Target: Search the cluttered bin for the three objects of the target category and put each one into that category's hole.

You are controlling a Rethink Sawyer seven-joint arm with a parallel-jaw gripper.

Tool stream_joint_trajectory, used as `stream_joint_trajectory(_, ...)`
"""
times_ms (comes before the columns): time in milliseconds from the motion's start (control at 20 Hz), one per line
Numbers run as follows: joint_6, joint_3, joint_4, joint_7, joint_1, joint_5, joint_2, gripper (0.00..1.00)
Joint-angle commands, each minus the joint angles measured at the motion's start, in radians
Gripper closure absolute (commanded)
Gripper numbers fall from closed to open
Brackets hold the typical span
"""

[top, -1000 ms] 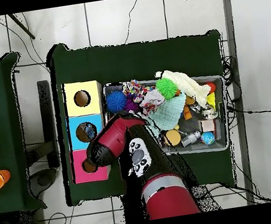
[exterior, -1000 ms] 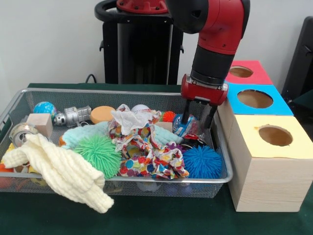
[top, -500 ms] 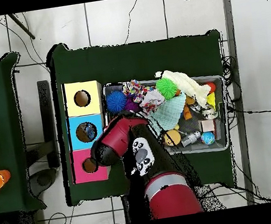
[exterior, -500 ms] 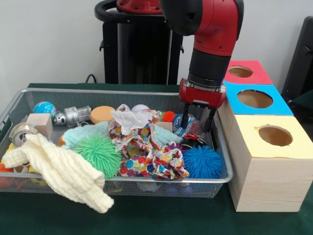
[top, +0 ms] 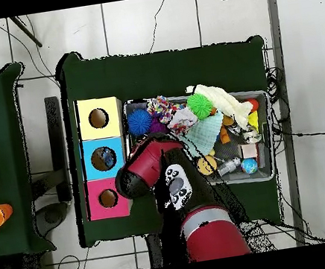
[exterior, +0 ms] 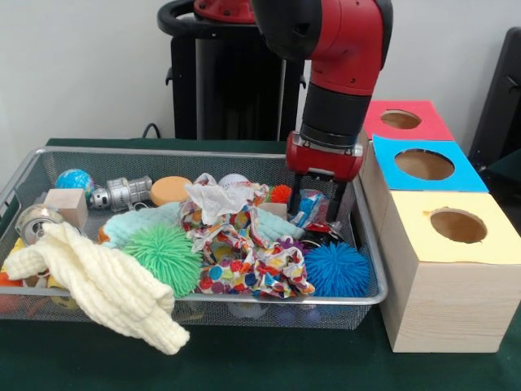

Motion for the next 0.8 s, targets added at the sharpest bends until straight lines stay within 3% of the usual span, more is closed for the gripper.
stream_joint_trajectory(50,-0.009,0.039,0.042,-0.158,-0.069,-0.050,0.006,0.00)
stream_joint_trajectory(800,-0.030,0.075,0.077,-0.165,-0.109,-0.056,0.016,0.00)
